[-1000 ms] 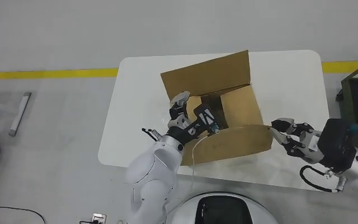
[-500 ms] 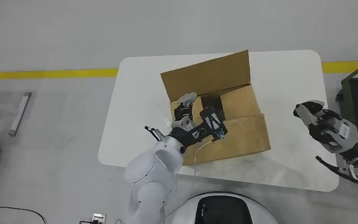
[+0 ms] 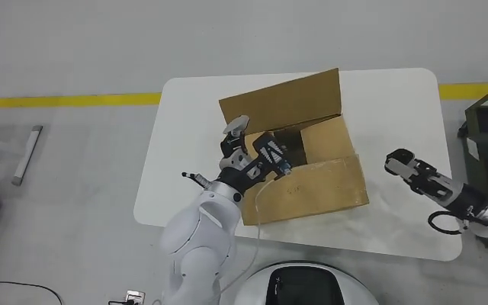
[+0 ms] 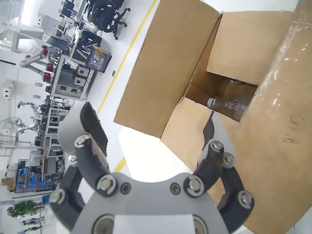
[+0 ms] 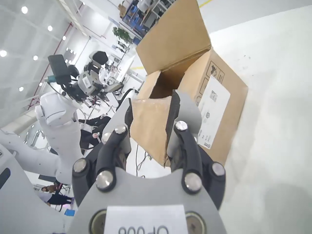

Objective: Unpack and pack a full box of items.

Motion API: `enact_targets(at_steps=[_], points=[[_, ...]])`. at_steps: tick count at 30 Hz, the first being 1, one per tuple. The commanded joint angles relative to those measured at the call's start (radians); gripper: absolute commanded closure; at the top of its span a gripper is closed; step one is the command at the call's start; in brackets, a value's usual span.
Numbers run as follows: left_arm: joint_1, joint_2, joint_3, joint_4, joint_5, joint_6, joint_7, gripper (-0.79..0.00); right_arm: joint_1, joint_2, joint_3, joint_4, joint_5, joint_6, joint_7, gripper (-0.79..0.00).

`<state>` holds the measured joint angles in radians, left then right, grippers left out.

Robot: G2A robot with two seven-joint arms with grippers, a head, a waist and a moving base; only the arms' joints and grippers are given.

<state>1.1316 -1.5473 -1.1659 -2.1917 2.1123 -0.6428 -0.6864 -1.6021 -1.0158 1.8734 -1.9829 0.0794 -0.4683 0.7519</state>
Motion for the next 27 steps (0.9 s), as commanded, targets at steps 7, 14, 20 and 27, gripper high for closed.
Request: enact_targets(at_steps=[7, 14, 20, 27], points=[[0.021, 0.005, -0.012, -0.012, 0.003, 0.037, 0.004, -0.785, 0.082, 0.006, -0.081, 0.039, -0.116, -0.004, 0.031, -0.332], [0.031, 0.009, -0.014, -0.014, 0.006, 0.053, 0.004, -0.785, 0.107, 0.008, -0.138, 0.055, -0.15, -0.008, 0.028, -0.336], [0.039, 0.013, -0.011, -0.011, 0.008, 0.062, 0.008, -0.785, 0.104, 0.011, -0.151, 0.054, -0.142, -0.018, 0.045, -0.317], [0.043, 0.016, -0.007, -0.01, 0.008, 0.069, 0.007, -0.785, 0.098, 0.019, -0.159, 0.045, -0.121, -0.042, 0.114, -0.185]])
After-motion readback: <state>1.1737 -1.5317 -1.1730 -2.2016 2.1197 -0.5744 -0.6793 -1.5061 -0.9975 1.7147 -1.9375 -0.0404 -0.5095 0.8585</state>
